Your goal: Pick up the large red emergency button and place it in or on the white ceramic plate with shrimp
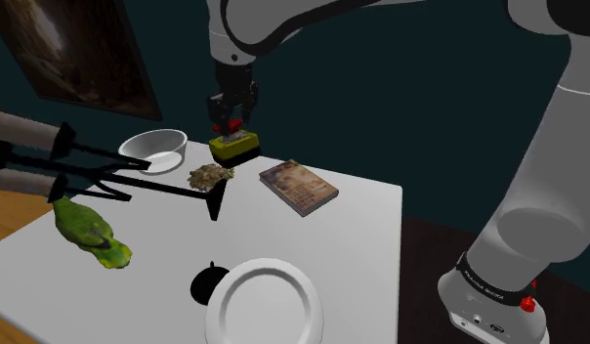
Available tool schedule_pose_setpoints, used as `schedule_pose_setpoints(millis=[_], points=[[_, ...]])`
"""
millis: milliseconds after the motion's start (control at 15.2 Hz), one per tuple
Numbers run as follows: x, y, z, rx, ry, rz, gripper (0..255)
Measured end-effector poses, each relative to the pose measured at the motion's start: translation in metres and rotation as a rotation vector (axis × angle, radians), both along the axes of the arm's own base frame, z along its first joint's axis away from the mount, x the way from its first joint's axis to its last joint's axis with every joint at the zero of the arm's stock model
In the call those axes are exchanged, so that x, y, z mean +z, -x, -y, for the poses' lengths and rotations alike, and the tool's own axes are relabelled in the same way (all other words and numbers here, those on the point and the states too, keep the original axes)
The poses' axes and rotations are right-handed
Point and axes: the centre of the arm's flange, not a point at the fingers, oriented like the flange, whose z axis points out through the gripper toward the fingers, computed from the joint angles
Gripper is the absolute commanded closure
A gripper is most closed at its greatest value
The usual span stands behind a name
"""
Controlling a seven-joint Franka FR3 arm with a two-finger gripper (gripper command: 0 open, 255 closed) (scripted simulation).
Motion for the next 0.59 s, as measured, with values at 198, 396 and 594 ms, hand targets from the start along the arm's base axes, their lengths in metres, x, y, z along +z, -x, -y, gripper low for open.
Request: schedule_pose_setpoints(millis=[198,396,594], points=[[0.005,-0.039,-0.012,0.000,-0.001,0.000,255],[0.006,-0.080,-0.022,0.000,-0.001,0.000,255],[0.008,-0.115,-0.032,0.001,-0.001,0.000,255]])
